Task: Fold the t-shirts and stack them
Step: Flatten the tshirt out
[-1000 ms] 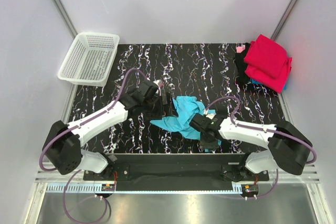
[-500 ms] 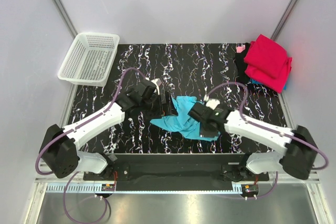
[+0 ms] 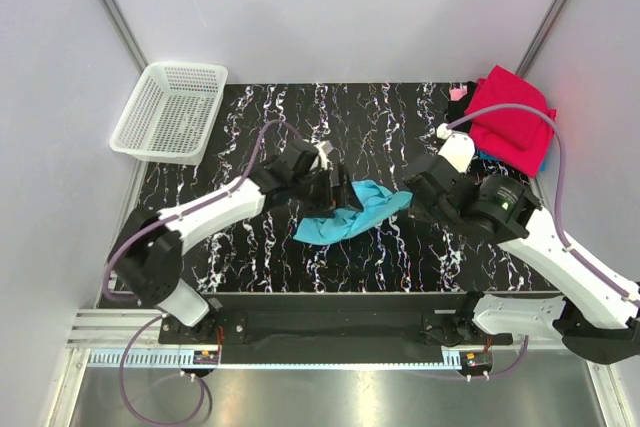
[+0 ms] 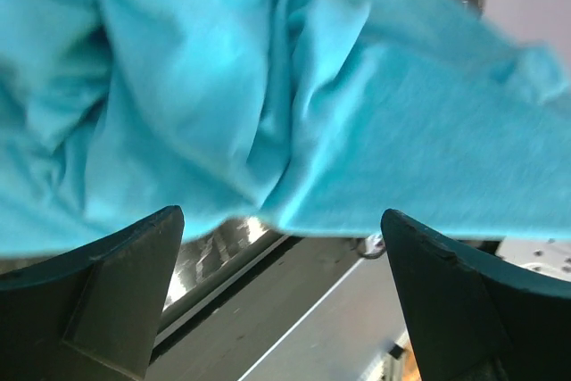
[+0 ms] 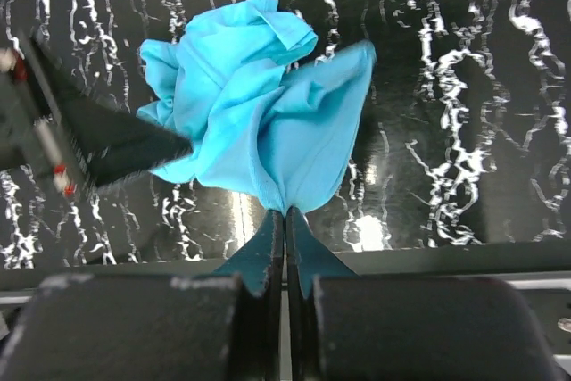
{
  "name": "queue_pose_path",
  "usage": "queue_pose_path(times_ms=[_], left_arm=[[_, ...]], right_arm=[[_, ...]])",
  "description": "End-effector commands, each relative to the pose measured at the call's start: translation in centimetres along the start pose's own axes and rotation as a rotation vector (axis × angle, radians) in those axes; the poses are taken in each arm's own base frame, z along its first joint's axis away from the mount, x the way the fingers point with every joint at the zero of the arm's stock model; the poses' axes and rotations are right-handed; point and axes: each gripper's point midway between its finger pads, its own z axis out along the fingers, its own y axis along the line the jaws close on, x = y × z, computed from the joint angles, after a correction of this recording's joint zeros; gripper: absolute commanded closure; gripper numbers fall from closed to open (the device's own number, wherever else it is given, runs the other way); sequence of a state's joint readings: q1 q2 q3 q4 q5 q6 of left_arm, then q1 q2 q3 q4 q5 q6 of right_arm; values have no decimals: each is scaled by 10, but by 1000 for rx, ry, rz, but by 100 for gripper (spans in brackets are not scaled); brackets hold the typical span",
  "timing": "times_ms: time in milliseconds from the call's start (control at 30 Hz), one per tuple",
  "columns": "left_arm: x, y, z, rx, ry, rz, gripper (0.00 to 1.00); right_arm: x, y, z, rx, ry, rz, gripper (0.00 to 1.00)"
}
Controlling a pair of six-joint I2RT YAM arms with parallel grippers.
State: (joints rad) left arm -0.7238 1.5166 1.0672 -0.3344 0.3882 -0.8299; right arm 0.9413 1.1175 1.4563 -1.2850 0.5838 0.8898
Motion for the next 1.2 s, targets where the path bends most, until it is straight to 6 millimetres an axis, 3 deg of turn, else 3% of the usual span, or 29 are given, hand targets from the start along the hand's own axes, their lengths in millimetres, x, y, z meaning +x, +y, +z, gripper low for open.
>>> queue_pose_path(times_ms=[0, 67, 100, 133, 167, 267, 367, 533, 633, 667, 700, 767, 800, 833, 900, 1033, 1167], left_arm=[[-27, -55, 9, 188, -11, 49, 1], [-31, -50, 35, 164, 27, 34, 1], [-43, -63, 38, 179, 18, 52, 1], [-41, -51, 60, 122, 42, 42, 1], [-49, -57, 62, 90, 37, 67, 1], [-61, -41, 89, -87, -6, 134, 1], [-47, -8, 107, -231, 42, 129, 1], [-24, 25, 119, -322, 107, 101, 1], [-18, 42, 108, -406, 91, 118, 1], [-12, 53, 102, -447, 102, 121, 4], [-19, 55, 91, -480, 58, 132, 9], [-15, 71, 76, -554, 41, 132, 31], [-21, 78, 67, -607, -2, 139, 82], [-26, 75, 55, -618, -40, 137, 97], [-26, 86, 39, -680, -77, 134, 100], [-36, 82, 4, -717, -158, 152, 100], [-51, 78, -45, -777, -257, 156, 100]], right_arm=[[-22, -17, -19, 32, -79, -19, 100], [-20, -20, -19, 45, -69, -16, 100], [-16, -19, -18, 42, -54, -21, 100], [-13, -19, -16, 44, -43, -22, 100], [-10, -18, -15, 40, -30, -16, 100], [-3, -19, -14, 37, -12, -12, 100], [-1, -22, -16, 24, -13, 0, 100], [-2, -25, -18, 25, -21, 3, 100], [0, -26, -15, 39, -14, -6, 100], [1, -27, -14, 45, -15, -7, 100], [2, -27, -12, 50, -11, -9, 100], [2, -26, -10, 57, -12, -10, 100], [4, -26, -8, 64, -9, -14, 100], [4, -26, -7, 67, -7, -15, 100], [6, -24, -4, 70, -3, -19, 100], [11, -21, 5, 86, 7, -34, 100], [14, -18, 14, 103, 8, -48, 100]])
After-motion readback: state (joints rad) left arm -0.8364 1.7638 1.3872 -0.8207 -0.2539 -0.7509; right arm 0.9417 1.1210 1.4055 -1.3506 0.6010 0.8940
